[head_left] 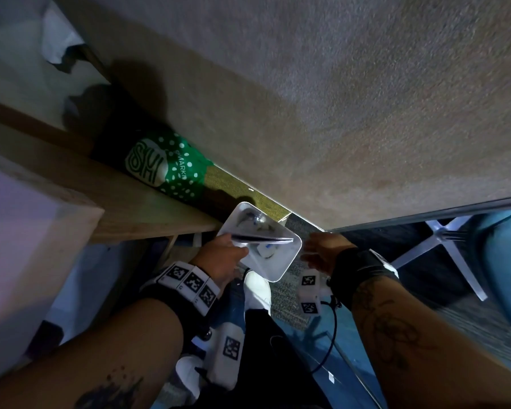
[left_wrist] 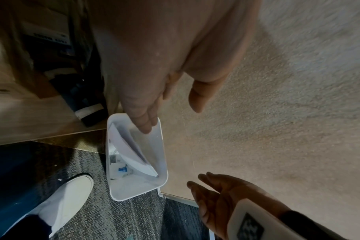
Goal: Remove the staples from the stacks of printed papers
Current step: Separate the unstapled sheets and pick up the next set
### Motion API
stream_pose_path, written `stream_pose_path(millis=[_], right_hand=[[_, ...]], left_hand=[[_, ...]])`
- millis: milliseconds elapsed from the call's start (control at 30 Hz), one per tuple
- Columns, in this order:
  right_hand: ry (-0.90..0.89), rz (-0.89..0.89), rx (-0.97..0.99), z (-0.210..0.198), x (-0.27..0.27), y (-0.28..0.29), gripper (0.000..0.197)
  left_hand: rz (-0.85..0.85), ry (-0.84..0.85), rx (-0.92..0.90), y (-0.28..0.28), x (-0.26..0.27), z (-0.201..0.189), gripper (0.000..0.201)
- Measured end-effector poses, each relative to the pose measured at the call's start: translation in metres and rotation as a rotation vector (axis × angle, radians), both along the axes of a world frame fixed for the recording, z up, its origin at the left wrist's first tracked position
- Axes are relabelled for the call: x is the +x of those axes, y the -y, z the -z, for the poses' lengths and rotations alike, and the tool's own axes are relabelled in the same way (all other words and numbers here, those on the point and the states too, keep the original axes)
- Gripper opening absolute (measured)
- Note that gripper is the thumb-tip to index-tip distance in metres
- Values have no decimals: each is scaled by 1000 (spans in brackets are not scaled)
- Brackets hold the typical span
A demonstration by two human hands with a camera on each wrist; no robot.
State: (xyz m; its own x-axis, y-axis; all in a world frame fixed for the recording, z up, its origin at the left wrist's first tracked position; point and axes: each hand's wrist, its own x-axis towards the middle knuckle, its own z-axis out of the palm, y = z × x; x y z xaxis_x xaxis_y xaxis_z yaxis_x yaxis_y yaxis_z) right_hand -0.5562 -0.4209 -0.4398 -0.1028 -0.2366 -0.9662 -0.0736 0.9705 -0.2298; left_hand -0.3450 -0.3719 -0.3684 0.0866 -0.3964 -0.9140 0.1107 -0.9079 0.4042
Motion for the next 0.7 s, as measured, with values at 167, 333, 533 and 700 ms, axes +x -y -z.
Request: stream_pose_path(millis=[167, 333, 533, 700], right_hand=[[5, -143, -130, -26, -1, 11, 42], [54, -203, -323, -79, 11, 33, 44], [56, -306, -681, -166, 37, 61, 36], [150, -342, -954, -258, 76, 66, 29]], left_hand=[[-48, 121, -114, 12, -8, -18, 41], [179, 224, -365, 33, -30, -70, 39], [303, 269, -679, 55, -48, -157, 46], [129, 326, -938, 58, -20, -229, 42]])
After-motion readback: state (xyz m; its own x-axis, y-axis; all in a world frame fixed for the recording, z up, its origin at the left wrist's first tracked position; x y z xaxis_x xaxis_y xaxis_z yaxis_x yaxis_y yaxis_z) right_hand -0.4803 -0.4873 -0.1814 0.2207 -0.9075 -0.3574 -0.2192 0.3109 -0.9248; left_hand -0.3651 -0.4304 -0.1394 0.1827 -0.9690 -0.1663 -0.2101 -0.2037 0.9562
